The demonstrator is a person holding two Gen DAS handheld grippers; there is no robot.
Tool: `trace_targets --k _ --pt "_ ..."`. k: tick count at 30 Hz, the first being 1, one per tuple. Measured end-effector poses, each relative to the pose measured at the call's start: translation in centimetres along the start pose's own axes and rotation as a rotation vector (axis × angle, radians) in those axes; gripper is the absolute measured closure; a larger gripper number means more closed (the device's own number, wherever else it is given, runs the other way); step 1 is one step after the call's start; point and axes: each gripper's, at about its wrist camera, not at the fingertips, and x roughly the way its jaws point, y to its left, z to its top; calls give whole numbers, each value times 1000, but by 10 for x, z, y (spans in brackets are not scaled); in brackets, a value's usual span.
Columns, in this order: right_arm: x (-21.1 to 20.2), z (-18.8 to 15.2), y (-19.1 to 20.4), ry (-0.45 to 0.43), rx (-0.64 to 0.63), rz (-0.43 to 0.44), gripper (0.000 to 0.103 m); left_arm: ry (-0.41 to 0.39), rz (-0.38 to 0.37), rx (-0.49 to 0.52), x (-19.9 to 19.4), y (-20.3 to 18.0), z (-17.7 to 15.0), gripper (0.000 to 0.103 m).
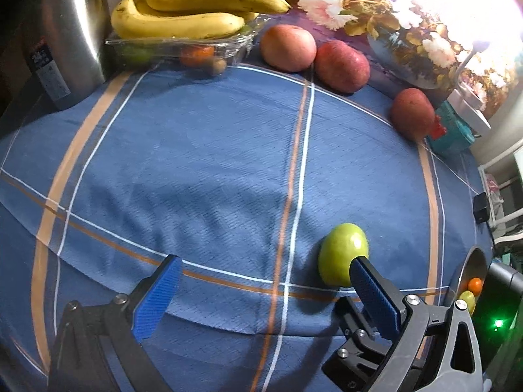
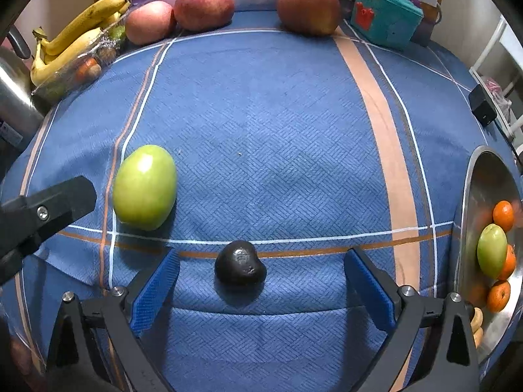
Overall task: Organize fruits
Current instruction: 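Lower the right gripper around the dark plum while the left gripper approaches the green apple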
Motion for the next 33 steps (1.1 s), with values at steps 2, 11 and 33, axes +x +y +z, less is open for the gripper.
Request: trace_targets --k 2,11,33 --pt "0 3 0 -6 -4 2 4 -1 -7 4 0 -1 0 1" --pt "-8 9 -1 -37 -34 27 48 1 -78 -10 3 -5 2 6" --pt "-27 9 0 -31 -37 90 72 49 -208 3 18 -25 2 58"
